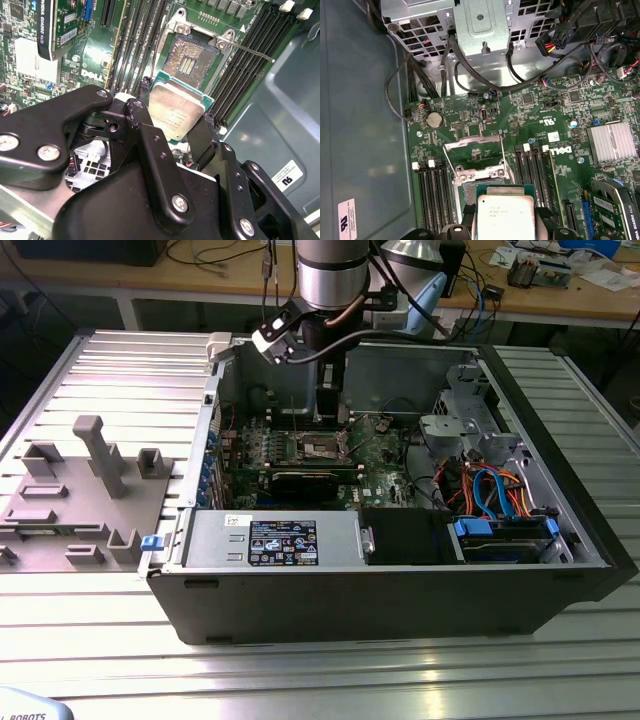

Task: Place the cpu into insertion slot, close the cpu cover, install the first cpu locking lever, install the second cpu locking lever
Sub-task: 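Place the cpu into insertion slot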

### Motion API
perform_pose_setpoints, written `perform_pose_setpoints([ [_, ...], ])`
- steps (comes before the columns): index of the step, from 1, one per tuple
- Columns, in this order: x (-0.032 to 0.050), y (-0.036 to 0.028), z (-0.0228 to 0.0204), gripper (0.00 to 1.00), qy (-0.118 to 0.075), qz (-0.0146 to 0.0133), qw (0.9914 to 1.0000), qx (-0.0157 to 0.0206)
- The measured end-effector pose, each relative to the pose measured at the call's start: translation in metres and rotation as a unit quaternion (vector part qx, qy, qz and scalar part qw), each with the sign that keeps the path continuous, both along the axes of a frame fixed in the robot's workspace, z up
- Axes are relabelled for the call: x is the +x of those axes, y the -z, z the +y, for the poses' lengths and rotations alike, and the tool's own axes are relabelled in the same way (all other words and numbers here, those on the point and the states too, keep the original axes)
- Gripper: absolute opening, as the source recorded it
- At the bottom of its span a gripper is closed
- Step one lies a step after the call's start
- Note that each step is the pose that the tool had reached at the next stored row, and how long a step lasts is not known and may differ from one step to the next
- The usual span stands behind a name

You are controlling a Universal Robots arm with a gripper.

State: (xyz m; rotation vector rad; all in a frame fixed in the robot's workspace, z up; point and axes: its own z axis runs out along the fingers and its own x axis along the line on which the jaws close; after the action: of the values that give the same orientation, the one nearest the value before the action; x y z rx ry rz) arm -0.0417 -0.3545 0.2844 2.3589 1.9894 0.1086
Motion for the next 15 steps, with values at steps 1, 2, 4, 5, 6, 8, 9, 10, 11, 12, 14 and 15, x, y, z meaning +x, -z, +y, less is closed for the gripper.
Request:
perform_pose_setpoints([
  [1,0.0,0.0,0.0,0.55,0.002,0.0,1.0,0.0],
  [2,0.0,0.0,0.0,0.55,0.003,0.0,0.99999,0.0],
  [4,0.0,0.0,0.0,0.55,0.006,0.0,0.99998,0.0],
  [5,0.0,0.0,0.0,0.55,0.008,0.0,0.99997,0.0],
  [6,0.0,0.0,0.0,0.55,0.009,0.0,0.99996,0.0],
  [8,0.0,0.0,0.0,0.55,0.012,0.0,0.99993,0.0],
  [9,0.0,0.0,0.0,0.55,0.013,0.0,0.99991,0.0],
  [10,0.0,0.0,0.0,0.55,0.015,0.0,0.99989,0.0],
  [11,0.0,0.0,0.0,0.55,0.016,0.0,0.99987,0.0],
  [12,0.0,0.0,0.0,0.55,0.018,0.0,0.99984,0.0],
  [14,0.0,0.0,0.0,0.55,0.022,0.0,0.99976,0.0],
  [15,0.0,0.0,0.0,0.55,0.023,0.0,0.99974,0.0],
])
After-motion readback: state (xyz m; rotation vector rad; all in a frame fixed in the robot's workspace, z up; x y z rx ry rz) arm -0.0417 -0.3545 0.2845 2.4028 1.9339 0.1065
